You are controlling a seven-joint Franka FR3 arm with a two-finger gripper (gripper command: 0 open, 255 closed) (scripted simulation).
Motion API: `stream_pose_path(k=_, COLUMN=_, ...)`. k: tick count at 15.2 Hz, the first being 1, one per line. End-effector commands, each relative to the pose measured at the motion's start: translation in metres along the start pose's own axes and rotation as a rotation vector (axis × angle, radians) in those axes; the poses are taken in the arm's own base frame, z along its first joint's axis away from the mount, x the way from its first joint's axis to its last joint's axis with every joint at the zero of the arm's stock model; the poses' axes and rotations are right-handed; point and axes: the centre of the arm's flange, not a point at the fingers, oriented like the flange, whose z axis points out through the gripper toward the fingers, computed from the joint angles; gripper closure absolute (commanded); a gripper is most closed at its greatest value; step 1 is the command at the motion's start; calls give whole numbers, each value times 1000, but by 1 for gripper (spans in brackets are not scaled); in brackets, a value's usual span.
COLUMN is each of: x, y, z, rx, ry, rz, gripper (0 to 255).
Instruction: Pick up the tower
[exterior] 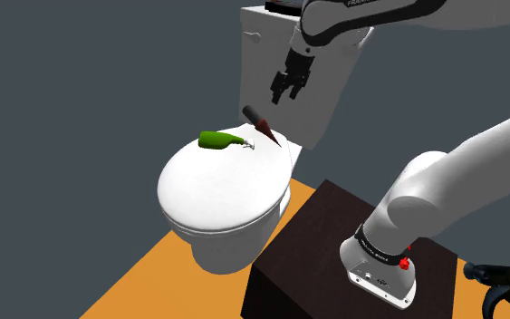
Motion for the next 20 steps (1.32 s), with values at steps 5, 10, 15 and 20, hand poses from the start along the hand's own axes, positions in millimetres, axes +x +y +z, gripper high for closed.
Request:
stream_pose_path(k=5, x=34, y=36, z=60, rx=-18, ry=-11, rz=-10, gripper=0)
stream_pose_path(k=10, x=62, y=67, z=110, rx=-32, ry=-20, rz=-18, gripper=0)
stream_pose_path(k=15, x=91, y=99, z=160, rx=-47, ry=-30, rz=-26, gripper=0)
stream_pose_path(k=20, x=119, y=131, z=210, rx=-61, ry=-40, rz=-34, gripper=0)
